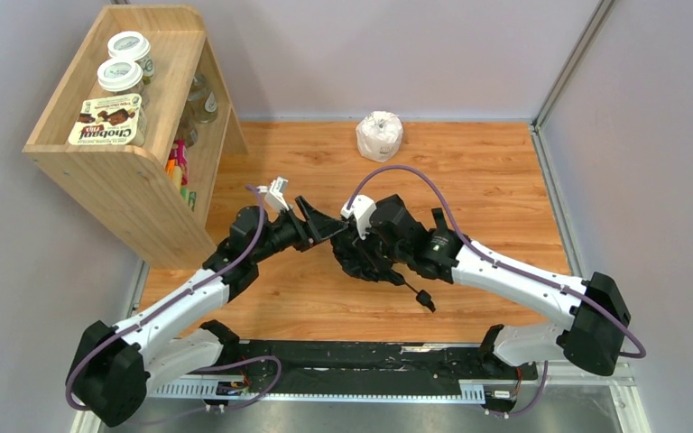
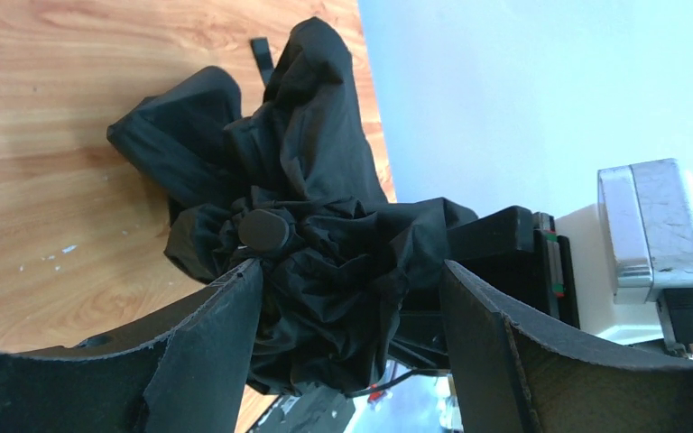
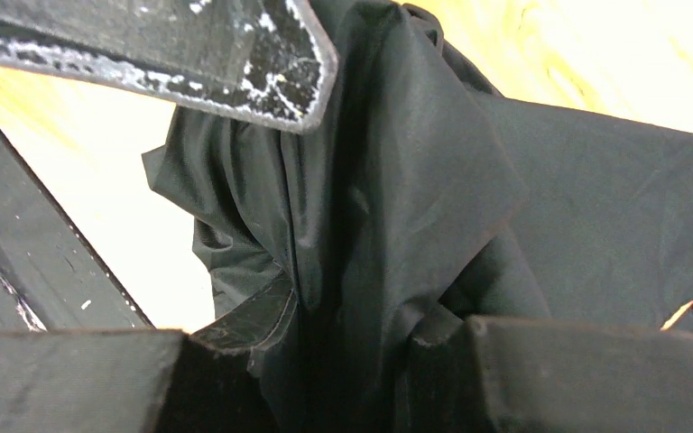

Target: Put away the umbrella

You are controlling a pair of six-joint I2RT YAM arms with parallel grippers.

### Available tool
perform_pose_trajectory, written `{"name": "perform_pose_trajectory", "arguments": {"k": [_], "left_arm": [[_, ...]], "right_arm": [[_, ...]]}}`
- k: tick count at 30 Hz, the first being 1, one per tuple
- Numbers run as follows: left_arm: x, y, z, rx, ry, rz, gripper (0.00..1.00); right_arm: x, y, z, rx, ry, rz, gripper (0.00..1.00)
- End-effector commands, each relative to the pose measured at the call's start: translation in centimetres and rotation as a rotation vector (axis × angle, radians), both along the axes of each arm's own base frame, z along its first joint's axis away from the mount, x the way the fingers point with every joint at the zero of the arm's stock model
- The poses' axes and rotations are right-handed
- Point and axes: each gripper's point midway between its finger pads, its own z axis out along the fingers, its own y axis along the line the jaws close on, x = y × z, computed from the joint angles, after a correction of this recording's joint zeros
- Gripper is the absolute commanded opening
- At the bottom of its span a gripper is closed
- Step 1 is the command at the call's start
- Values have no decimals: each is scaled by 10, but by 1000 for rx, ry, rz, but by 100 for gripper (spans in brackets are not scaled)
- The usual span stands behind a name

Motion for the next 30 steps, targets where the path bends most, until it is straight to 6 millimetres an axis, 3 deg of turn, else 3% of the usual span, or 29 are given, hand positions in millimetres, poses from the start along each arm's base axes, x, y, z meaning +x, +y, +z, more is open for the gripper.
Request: {"name": "perform_pose_trajectory", "arguments": {"k": [1,6,12,20,24,30], "left_arm": [[-11,-14,10,-23,-84,-103,79],[-8,-16,1,64,-49,-133,79],[-12,-2,-10,175,-52,-110,79],[-9,3,1,192,-71,-77,80],[-8,23,2,278,-59,-3,82],[-13,1,20,100,-39,-65,86]], "right_arm": [[-1,41,80,223,-150,106,0],[0,31,87,206,-195,68,0],[-8,20,99,240,-209,72,0],[-13,14,106,250,-215,82,0],[-17,9,108,259,-217,80,0],[-19,15,117,307,-218,96,0]]}}
